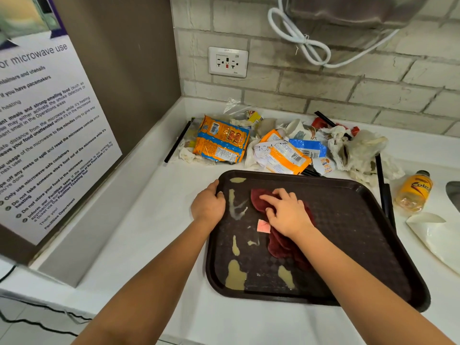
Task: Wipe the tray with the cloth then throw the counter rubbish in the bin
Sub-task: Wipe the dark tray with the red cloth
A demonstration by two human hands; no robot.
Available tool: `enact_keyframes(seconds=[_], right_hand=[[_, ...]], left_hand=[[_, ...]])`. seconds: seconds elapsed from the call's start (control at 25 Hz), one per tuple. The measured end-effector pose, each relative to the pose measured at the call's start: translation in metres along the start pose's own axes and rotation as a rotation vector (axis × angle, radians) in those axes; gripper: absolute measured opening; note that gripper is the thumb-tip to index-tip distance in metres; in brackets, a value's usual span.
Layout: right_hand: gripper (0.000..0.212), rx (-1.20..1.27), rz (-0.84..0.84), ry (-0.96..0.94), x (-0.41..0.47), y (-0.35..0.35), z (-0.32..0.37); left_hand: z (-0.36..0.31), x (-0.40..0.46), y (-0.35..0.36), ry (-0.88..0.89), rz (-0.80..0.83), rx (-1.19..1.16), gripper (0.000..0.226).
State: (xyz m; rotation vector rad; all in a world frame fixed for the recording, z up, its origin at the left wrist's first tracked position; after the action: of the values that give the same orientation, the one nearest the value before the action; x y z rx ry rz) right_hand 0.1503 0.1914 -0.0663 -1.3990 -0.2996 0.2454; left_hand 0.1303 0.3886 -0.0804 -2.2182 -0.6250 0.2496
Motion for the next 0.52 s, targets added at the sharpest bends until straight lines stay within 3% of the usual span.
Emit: enact_keyframes(seconds=[0.16,0.36,0.52], right_hand=[[0.042,0.086,-0.002,0.046,0.019,0.003,-0.001],[0.046,0.018,-0.011,0.130,0.052,0.006,0.017],[0.050,-0.063,0.093,0.041,0.071,0.013,0.041]], left_hand=[[0.000,0.002,0.001,0.015,-0.017,0.034,0.047],[-0.001,0.003,0.002,0.027,-0.026,0.050,0.047],[0.001,0.004,0.003,0.030,-0.020,0.052,0.047]])
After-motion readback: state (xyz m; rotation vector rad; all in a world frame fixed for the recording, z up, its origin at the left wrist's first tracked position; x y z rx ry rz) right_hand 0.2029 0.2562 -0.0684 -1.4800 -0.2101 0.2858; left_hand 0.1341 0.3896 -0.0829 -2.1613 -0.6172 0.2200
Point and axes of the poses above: each hand's wrist, its own x-axis towards the middle knuckle, its own y-axis out of the palm, z = x × y, the point moved 6 cm from there along x, towards the middle knuckle, and after that the axes turned 9 degrees about -z, right-handed, at the moved point
